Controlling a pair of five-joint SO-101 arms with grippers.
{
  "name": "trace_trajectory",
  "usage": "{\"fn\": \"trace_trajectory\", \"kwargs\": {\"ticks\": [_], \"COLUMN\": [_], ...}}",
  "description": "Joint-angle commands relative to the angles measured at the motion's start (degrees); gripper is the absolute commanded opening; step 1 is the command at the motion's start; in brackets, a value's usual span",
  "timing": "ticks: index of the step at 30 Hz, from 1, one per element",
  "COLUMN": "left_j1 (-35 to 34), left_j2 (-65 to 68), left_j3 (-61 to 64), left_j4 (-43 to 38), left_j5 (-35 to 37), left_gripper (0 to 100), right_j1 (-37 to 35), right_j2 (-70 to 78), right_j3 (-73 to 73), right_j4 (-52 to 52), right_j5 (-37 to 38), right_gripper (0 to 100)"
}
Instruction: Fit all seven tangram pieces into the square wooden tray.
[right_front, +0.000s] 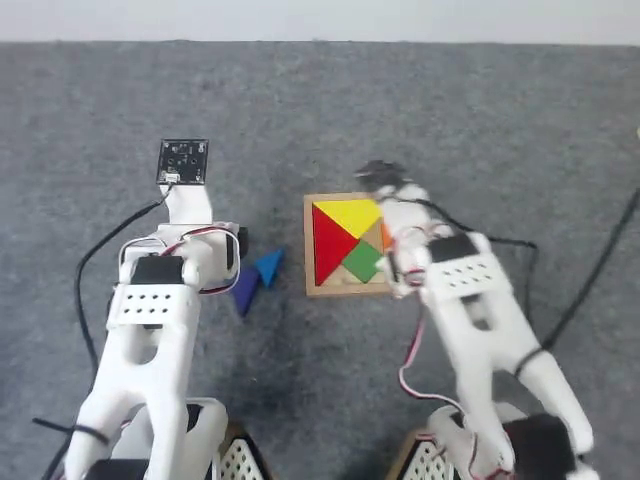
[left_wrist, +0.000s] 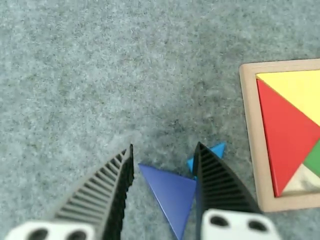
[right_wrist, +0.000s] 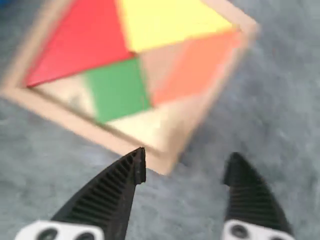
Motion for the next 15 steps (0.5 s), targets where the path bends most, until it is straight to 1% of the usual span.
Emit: {"fn": "trace_trajectory", "kwargs": {"ticks": [1,2,5,8,11,15], "left_j1": [0.7,1.0,2.0,4.0,4.7,4.3], "left_j2": [-1.5,-1.4,2.0,9.9,17.5,25.3], "left_j3": [-1.8,-2.7,-7.2,-13.9,-22.5,-30.8], "left_j4": [1.3,2.3,6.2,11.3,16.5,23.0], "left_j5": [-2.0,-2.6,-5.5,-10.6,-13.9,-19.0], "left_gripper": [19,19,19,19,19,19], "right_j1": [2.9,2.9,2.9,3.1,3.4,6.8], "right_j2": [-3.6,-3.6,-3.6,-3.6,-4.1,-4.2], "right_j3": [3.0,3.9,6.2,8.1,8.8,8.8], "right_j4": [-3.6,-3.8,-5.1,-7.3,-8.1,-8.2], "right_j5": [-1.9,-2.0,-2.2,-4.0,-5.9,-7.6], "right_gripper": [8.3,6.5,7.2,7.2,7.2,7.2]}}
